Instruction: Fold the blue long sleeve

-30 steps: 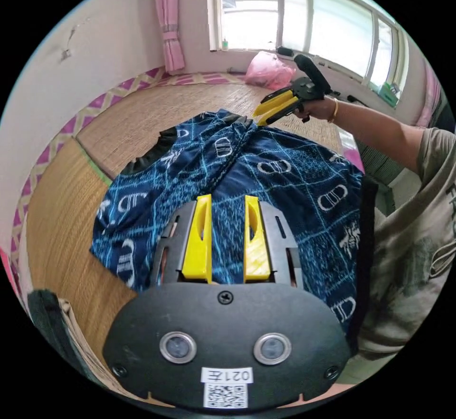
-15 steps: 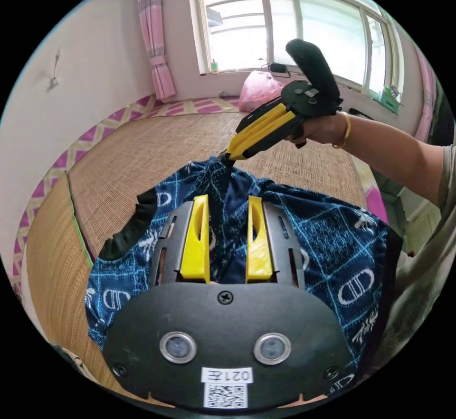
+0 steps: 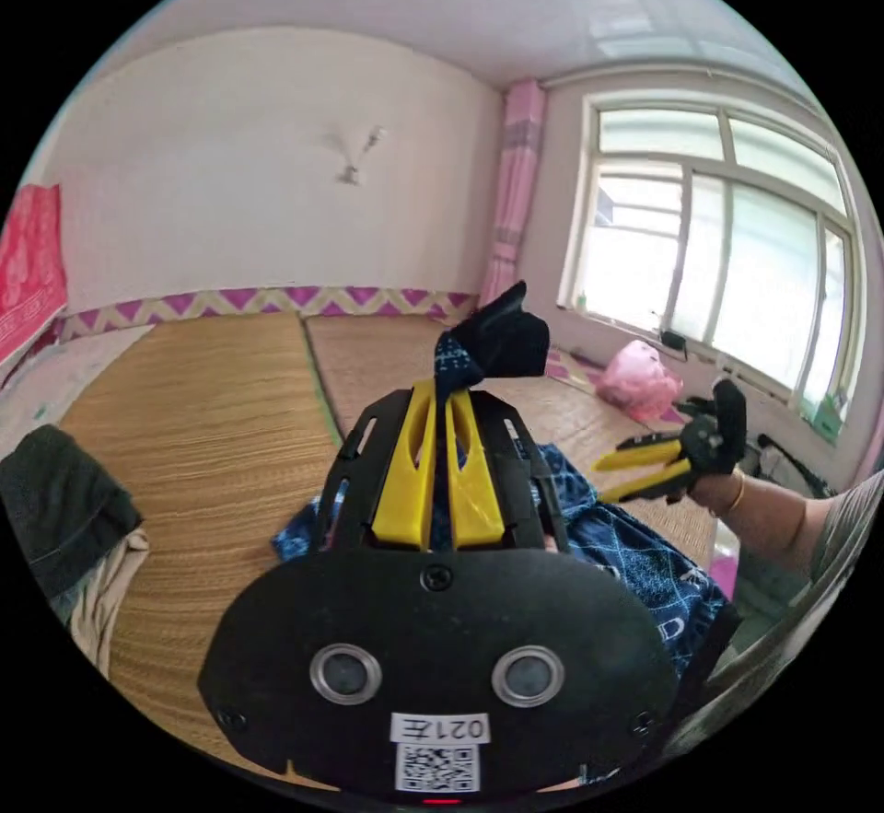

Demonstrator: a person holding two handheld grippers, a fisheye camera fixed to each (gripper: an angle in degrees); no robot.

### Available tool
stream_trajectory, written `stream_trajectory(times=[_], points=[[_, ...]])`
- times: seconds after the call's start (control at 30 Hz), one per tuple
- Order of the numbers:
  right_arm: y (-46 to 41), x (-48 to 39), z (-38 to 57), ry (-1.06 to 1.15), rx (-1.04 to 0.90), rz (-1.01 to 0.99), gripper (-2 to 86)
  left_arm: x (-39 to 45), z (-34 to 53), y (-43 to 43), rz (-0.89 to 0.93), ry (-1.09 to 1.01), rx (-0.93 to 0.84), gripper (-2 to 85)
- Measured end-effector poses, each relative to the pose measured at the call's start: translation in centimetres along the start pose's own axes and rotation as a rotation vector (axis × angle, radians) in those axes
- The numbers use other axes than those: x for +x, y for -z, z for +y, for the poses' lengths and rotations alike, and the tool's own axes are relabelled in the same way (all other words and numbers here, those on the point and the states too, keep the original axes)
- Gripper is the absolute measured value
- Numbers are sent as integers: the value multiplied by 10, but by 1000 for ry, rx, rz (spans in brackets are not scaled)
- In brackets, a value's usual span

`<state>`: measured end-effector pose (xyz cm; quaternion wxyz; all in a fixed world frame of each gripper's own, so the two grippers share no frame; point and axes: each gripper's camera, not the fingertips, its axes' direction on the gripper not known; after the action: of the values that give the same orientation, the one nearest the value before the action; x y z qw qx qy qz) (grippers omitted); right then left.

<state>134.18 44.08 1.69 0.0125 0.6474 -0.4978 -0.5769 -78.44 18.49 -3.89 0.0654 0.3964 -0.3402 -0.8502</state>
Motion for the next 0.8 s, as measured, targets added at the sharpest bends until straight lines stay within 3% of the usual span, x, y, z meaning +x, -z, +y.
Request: stream_trajectory(times=[0.17,0.33,0.47,0.63,0.8], points=[[-113,-126,-55,241,-54,-115,98,-84,19,144,-235,82,103,-9],[-223,-169,-131,337,-129,-167,97,-137,48,240,-413,183,176,-9],[-268,-153,-188,322,-129,-199,98,-182,75,290,-490,261,146,-9],[-292,-126,-220,386,-178,-148,79,-227,112,290,-435,356,56,-9],[-244,5,-225,215,-64,-133,31,-261,148,280,-406,496,62,-9]])
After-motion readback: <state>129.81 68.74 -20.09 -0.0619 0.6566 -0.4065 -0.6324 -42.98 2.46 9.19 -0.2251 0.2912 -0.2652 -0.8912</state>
